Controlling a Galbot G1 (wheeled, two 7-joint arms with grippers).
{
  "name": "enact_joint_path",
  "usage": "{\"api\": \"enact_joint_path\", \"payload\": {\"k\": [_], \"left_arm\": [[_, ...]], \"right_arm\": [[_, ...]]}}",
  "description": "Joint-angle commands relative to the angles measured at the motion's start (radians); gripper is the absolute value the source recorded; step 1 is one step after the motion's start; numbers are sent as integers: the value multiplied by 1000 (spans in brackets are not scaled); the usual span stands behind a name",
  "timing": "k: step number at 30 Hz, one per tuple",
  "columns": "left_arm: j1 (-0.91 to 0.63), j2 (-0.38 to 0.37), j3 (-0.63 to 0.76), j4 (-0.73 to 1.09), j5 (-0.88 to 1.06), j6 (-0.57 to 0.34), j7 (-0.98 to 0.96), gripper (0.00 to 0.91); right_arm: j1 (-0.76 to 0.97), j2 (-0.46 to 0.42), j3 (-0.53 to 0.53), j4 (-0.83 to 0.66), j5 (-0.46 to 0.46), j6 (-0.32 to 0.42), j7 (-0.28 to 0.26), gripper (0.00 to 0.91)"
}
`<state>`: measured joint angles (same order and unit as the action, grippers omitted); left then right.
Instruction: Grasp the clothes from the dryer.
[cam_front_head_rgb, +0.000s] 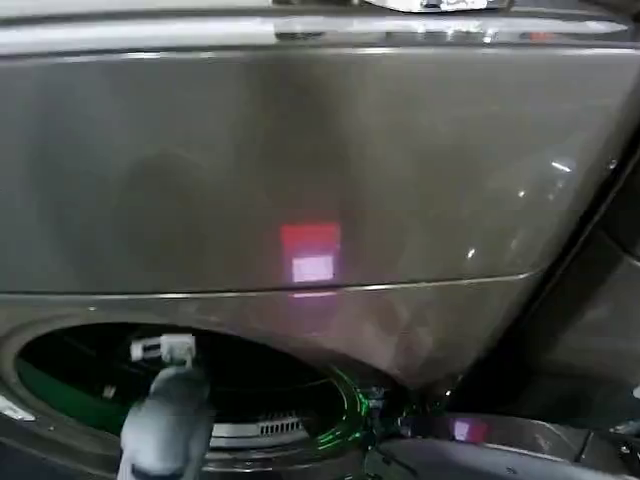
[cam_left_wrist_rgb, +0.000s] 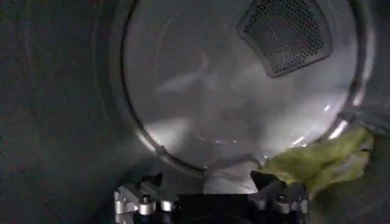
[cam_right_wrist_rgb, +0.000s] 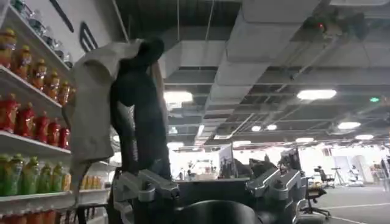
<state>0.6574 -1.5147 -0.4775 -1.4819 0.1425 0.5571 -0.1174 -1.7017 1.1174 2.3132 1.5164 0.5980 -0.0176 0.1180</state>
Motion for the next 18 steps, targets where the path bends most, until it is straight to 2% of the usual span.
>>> {"api": "enact_joint_path", "payload": {"k": [1,7,12,15,18], "left_arm": [[-285,-6,-5,460,-40,-229,58,907],[-409,-14,10,654,-10,-310,150,907],[-450,-10,9,731,74,-298,176,907],[-505,-10,7,867,205,-293,178,907],[-515,-6,12,874,262,-278,236,907]], "right_arm": [[6,-1,-12,2,-3,3,-1,907],[9,0,-17,8,-3,5,-1,907],[6,1,-16,4,-3,9,-3,907],[7,-2,-18,9,-1,7,-3,907],[6,-4,-16,8,-1,7,-3,907]]}}
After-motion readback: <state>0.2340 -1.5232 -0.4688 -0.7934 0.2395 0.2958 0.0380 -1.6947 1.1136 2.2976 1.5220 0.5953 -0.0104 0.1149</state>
